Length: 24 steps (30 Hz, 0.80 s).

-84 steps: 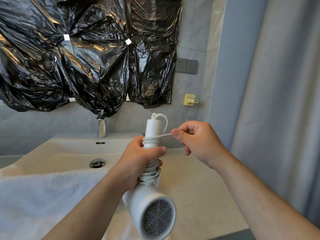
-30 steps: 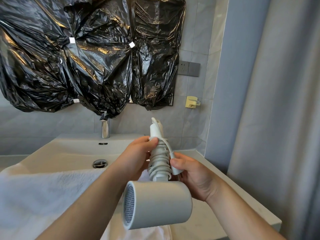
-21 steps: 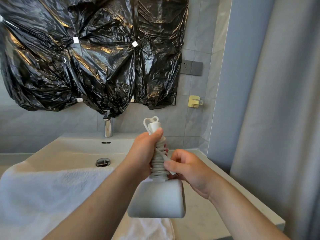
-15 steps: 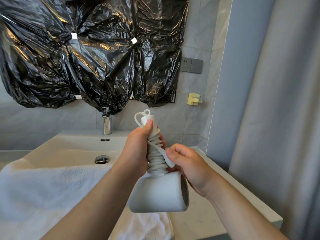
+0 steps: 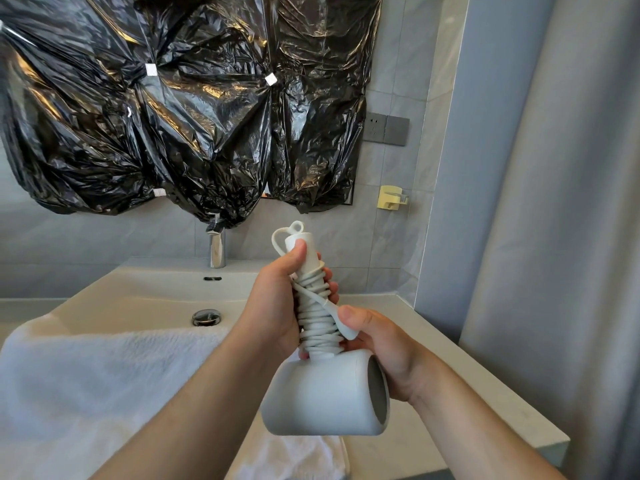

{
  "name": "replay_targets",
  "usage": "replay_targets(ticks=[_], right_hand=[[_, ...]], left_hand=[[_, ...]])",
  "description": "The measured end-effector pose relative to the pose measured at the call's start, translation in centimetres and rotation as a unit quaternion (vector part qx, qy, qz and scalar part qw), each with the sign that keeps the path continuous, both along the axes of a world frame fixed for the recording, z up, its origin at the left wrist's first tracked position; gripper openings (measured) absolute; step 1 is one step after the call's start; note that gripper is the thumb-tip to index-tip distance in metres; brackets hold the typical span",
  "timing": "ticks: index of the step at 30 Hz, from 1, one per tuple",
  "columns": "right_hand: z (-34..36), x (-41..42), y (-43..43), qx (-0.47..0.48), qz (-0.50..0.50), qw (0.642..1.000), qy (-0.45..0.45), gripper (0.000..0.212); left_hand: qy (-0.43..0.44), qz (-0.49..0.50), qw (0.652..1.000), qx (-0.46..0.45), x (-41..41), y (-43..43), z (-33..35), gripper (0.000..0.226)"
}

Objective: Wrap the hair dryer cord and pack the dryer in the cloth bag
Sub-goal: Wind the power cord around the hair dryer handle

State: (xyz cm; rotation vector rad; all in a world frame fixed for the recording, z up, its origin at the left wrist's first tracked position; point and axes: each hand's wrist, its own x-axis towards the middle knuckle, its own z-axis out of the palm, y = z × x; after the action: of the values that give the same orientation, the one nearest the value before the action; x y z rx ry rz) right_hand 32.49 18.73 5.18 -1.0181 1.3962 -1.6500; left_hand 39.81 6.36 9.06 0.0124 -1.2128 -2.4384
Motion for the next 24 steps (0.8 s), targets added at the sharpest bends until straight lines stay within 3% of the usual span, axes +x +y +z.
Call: replay_targets(ticks=[5, 10, 13, 17, 21, 24], right_hand=[[0.1, -0.1, -0.1, 0.006, -0.025, 0.999, -0.020, 0.050], [-0.3, 0.2, -0.1, -0.005, -0.010, 0.999, -0.036, 0.052], [-0.4, 0.4, -0.1, 0.000, -0.031, 0.999, 0.005, 0.058], [-0.9, 0.4, 0.0, -0.020, -0.046, 0.999, 0.014, 0.056], [-1.6, 0.3, 0.3, -0.035, -0.049, 0.997, -0.048, 0.059], [-2.0, -0.1, 0.7, -0.046, -0.079, 0.992, -0.088, 0.068]], left_hand=[[-0.009, -0.002, 1.000, 0.014, -0.4, 0.1, -0.1, 0.032], [-0.020, 0.024, 1.000, -0.001, -0.3, 0.5, 0.0, 0.033], [-0.032, 0.046, 0.998, -0.006, -0.4, 0.3, -0.2, 0.036], [-0.042, 0.113, 0.984, -0.128, -1.0, -0.2, -0.7, 0.040], [-0.086, 0.095, 0.965, -0.227, -0.9, -0.3, -0.2, 0.049], [-0.079, 0.137, 0.947, -0.278, 0.5, -1.1, -1.4, 0.034]])
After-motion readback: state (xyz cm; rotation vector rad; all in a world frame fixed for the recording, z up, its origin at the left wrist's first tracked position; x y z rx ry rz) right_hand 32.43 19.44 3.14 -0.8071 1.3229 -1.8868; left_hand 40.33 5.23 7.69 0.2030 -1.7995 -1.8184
